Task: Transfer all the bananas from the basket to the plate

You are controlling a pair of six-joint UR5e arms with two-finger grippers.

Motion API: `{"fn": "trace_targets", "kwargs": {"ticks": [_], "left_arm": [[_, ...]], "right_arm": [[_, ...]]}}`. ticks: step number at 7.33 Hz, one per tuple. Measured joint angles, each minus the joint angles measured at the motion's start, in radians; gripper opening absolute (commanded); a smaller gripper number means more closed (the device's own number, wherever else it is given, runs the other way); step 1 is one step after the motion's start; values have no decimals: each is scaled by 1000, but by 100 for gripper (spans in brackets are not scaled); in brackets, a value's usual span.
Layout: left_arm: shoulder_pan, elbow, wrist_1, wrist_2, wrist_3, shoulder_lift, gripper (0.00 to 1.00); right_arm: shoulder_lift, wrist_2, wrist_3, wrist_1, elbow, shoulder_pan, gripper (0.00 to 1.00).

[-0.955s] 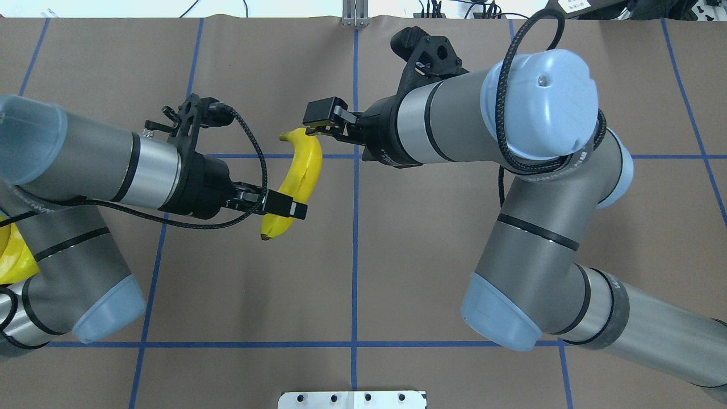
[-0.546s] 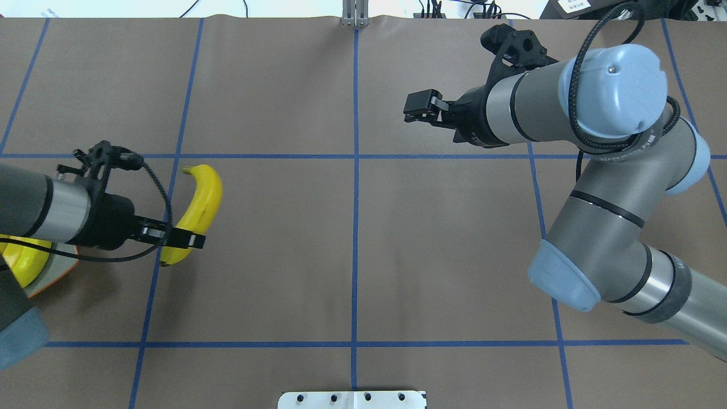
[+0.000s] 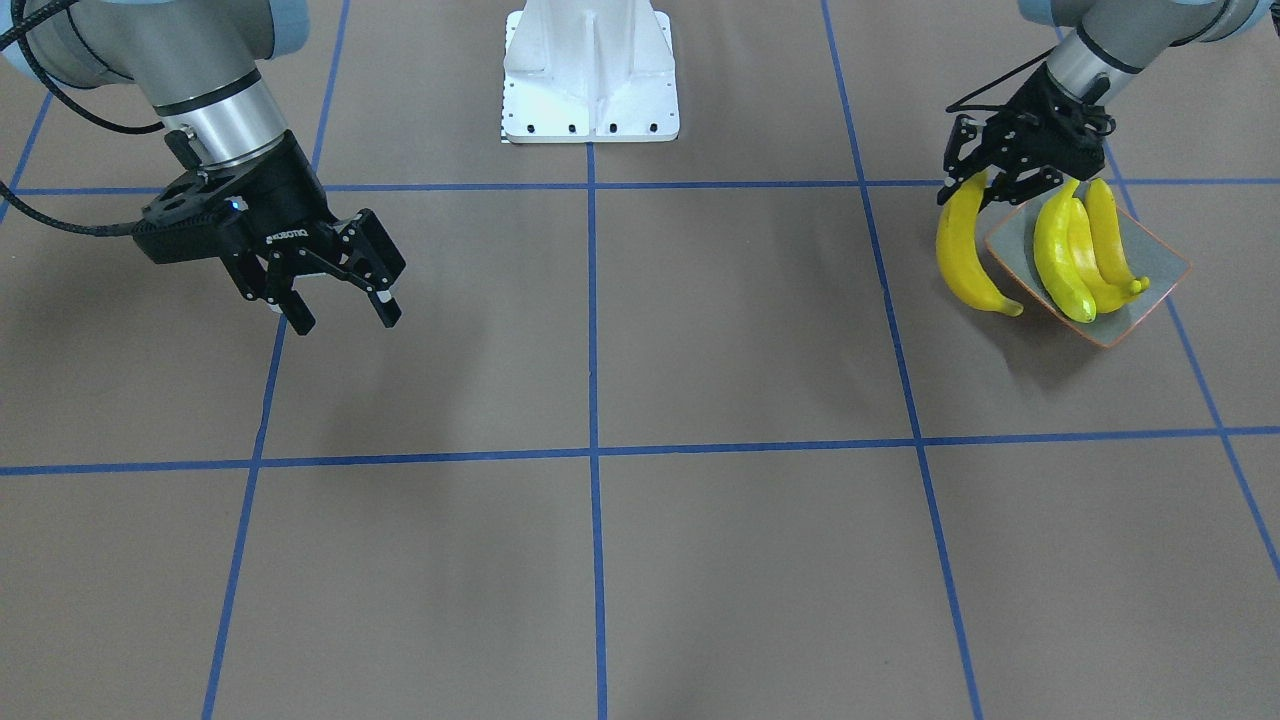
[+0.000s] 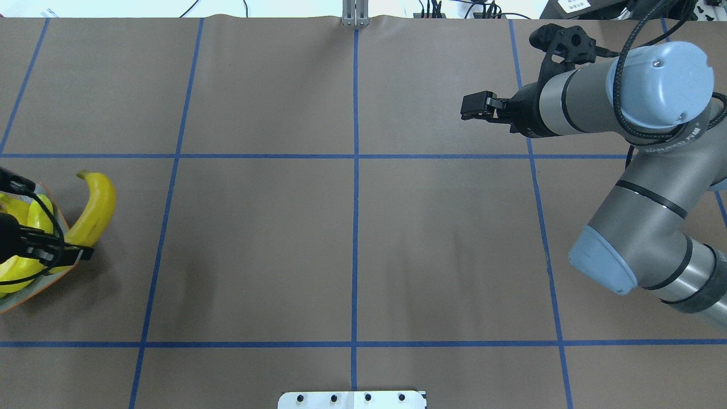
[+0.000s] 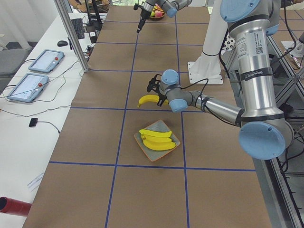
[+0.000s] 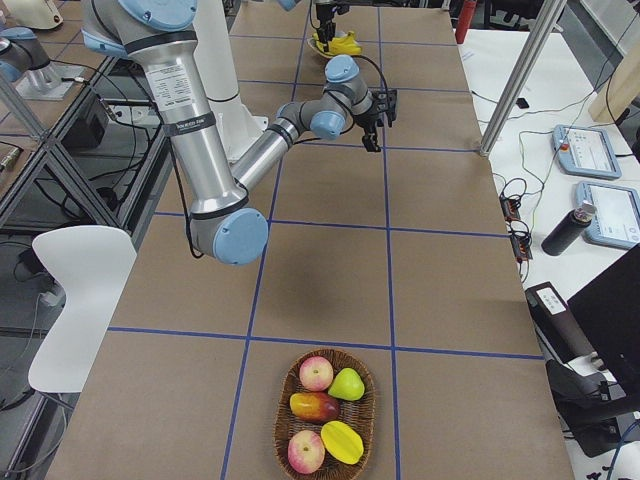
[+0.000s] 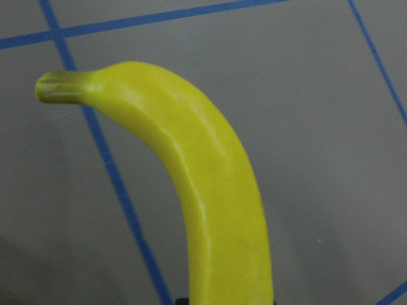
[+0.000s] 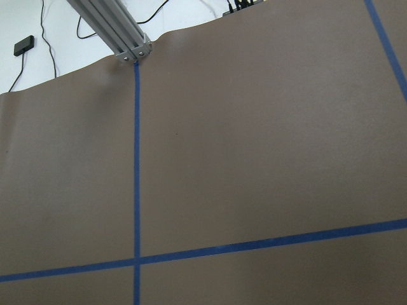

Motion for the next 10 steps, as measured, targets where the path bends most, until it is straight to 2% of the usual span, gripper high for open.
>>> {"fn": "trace_targets", "kwargs": {"ticks": [3, 4, 7, 8, 10], "left_arm": [[-180, 14, 5, 22, 329, 136, 0], [-207, 37, 7, 68, 396, 164, 0], [-219, 170, 12, 259, 554, 187, 0], [-216, 200, 13, 289, 573, 187, 0], [-210, 215, 13, 262, 581, 187, 0]], "right_arm": [[-15, 0, -13, 2, 1, 8, 100], [-17, -1, -14, 2, 0, 9, 100], [-20, -1, -14, 2, -3, 10, 100], [-22, -1, -14, 3, -3, 10, 100], [-23, -1, -14, 3, -3, 9, 100]]}}
